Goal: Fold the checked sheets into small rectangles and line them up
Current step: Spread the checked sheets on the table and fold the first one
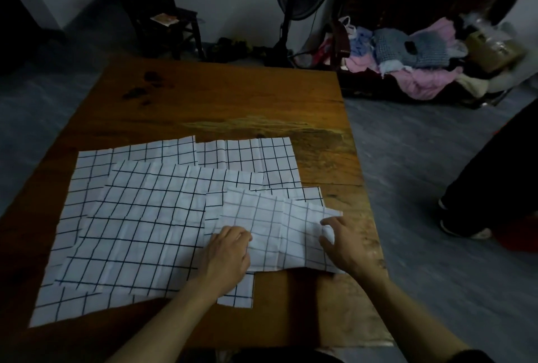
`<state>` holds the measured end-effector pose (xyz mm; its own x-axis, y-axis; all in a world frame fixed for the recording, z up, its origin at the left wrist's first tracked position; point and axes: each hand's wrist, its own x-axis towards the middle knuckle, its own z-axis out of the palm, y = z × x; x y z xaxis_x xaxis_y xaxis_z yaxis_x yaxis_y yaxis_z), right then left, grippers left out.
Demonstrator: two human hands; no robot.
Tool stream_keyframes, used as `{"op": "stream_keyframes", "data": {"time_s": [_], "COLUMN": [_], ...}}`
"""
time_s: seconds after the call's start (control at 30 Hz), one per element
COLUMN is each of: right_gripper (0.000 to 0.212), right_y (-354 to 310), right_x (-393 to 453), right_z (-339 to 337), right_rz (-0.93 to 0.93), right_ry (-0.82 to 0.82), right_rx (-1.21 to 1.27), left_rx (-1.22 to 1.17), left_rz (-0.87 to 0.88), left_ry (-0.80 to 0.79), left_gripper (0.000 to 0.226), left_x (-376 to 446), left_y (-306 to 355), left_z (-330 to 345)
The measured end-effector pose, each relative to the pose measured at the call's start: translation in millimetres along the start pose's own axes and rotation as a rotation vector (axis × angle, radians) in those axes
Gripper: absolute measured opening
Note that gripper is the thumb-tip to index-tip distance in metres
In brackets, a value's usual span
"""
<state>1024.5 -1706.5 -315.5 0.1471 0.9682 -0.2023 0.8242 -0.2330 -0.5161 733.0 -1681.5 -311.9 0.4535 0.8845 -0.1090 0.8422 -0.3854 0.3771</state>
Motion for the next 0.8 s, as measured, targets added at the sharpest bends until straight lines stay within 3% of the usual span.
{"op": "stream_keyframes", "data": {"time_s": [0.23, 0.37, 0.57, 0.8], "right_gripper": [0.058, 0.079, 0.074, 0.063], "right_y": [15, 27, 30, 32], "right_x": [-56, -75, -70, -46], "right_z": [-6, -1, 3, 6], "right_rz": [0.209, 0.312, 0.242, 0.152], "right_ry": [0.010, -0.056, -0.107, -0.065], "right_rx": [-0.079, 0.060, 0.306, 0.318], "left_rx": [0.059, 0.079, 0.113, 0.109], "left_rz": [0.045, 0.053, -0.010, -0.107], "left_ry": [-0.129, -0.153, -0.171, -0.214], "left_gripper": [0.051, 0.053, 0.055, 0.055], "left_x": [-10, -10, -16, -19], "left_y": [-7, -7, -3, -6], "left_z": [15, 20, 17, 17]}}
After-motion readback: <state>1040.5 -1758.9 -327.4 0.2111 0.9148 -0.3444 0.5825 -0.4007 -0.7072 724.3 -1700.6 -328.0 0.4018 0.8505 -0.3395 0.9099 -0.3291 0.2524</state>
